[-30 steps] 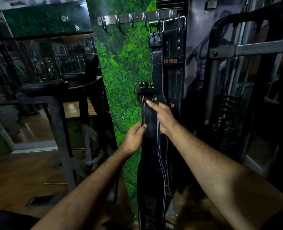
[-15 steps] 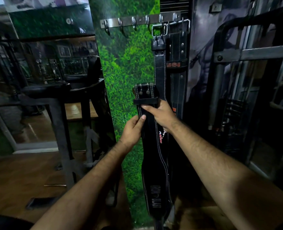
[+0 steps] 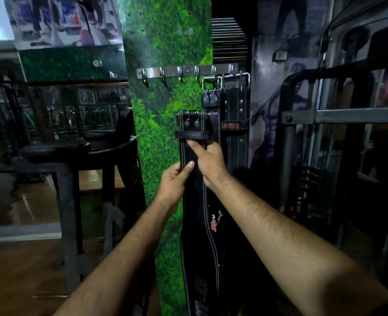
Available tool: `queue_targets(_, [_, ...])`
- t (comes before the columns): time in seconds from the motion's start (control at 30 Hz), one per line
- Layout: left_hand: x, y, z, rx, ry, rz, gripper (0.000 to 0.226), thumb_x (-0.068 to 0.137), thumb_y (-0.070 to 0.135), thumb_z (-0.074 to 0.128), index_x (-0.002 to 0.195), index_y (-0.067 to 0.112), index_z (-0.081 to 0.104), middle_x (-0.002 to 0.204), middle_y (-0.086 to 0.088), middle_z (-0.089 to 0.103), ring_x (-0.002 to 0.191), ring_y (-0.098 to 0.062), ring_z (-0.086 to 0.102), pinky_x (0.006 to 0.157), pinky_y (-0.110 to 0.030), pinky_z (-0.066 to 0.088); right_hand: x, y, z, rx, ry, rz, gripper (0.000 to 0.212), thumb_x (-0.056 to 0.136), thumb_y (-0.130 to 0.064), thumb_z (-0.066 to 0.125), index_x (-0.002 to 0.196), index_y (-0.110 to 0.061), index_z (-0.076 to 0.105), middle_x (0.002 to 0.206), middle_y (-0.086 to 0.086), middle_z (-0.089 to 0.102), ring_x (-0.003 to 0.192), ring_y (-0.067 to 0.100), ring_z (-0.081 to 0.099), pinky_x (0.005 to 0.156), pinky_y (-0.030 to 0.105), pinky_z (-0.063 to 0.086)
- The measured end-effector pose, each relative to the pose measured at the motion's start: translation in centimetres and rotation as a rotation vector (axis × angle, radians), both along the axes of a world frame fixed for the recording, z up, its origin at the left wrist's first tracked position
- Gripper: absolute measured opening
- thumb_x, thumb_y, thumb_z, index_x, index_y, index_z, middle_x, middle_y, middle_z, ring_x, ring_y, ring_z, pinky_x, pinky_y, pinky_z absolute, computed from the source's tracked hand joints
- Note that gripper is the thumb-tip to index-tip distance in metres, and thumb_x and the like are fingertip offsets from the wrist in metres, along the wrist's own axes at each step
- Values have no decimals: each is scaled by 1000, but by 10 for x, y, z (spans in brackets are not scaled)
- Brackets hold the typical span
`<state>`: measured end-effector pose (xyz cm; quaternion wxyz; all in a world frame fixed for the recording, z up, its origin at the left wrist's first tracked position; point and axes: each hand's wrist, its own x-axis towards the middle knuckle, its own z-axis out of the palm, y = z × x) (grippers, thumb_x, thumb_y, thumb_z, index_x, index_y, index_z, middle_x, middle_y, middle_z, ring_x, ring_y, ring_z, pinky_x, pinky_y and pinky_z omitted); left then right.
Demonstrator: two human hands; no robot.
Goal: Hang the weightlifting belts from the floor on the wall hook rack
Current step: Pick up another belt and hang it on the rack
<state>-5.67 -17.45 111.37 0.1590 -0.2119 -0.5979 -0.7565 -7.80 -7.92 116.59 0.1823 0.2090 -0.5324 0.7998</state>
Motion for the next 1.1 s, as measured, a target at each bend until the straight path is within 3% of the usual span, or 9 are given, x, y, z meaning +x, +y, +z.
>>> queue_targets(0.17, [0, -3, -32, -58, -122, -18, 13, 95, 6, 58, 102, 1, 68, 96, -15, 73, 80, -20, 68, 76, -31, 59, -5, 4, 10, -86, 83, -133, 17, 90, -5, 69, 86, -21, 70, 82, -13, 73, 77, -4, 67, 74, 16, 50])
queue_targets(0.33, [1, -23, -78, -201, -242, 5, 11, 94, 5, 60, 89, 4, 70, 82, -6, 74, 66, -12, 68, 64, -25, 58, -16, 10, 16, -132, 23, -162, 10, 89, -13, 73, 82, -16, 66, 83, -5, 69, 77, 7, 62, 67, 20, 48])
queue_targets(0.43, [2, -42, -98, -353, -295, 53, 11, 94, 0, 59, 86, 4, 67, 70, 3, 74, 59, -5, 66, 57, -19, 54, -18, 9, 14, -155, -3, -189, 5, 90, -18, 73, 89, -19, 69, 93, -8, 71, 86, 5, 64, 75, 15, 49])
queue_targets(0.53, [5, -60, -112, -490, -345, 60, 8, 93, 1, 61, 96, -2, 68, 75, 3, 75, 64, -6, 68, 62, -21, 56, -20, 9, 13, -147, -5, -176, 4, 90, -19, 72, 92, -21, 69, 97, -8, 72, 93, 8, 65, 84, 22, 48])
queue_targets(0.7, [2, -69, -79, -698, -411, -11, 6, 87, 7, 72, 91, 3, 71, 83, -1, 74, 74, -14, 67, 72, -28, 52, -18, 6, 8, -103, -27, -155, 18, 91, -23, 71, 106, -14, 71, 98, -9, 73, 88, 1, 64, 78, 16, 48])
queue_targets(0.77, [7, -59, -46, -628, -368, -30, 16, 88, 13, 72, 98, 1, 68, 91, -7, 72, 81, -21, 65, 72, -29, 51, -15, 4, 9, -82, -30, -146, 13, 91, -22, 71, 102, -14, 71, 94, -9, 72, 83, 0, 63, 74, 13, 48])
queue_targets(0.9, [21, -25, 27, -365, -161, -7, 9, 97, 12, 59, 92, 13, 65, 74, 8, 72, 64, -5, 66, 58, -18, 50, -5, -3, 12, -66, -73, -139, 16, 89, -22, 73, 79, -14, 63, 70, -6, 62, 61, 4, 56, 56, 19, 45])
queue_targets(1.0, [21, -8, 47, -217, -45, 55, 12, 99, 11, 55, 92, 13, 65, 77, 4, 71, 65, -6, 66, 58, -19, 52, 2, -3, 18, -54, -66, -102, 27, 83, -28, 76, 91, -4, 67, 79, 6, 67, 71, 19, 63, 67, 33, 52])
queue_targets(1.1, [23, 1, 35, -97, -10, 58, 13, 97, 8, 58, 107, 6, 67, 92, -6, 74, 78, -13, 70, 70, -24, 57, 8, 2, 22, -58, -4, -9, 5, 89, -16, 71, 92, -13, 71, 84, 4, 73, 80, 21, 69, 78, 41, 57])
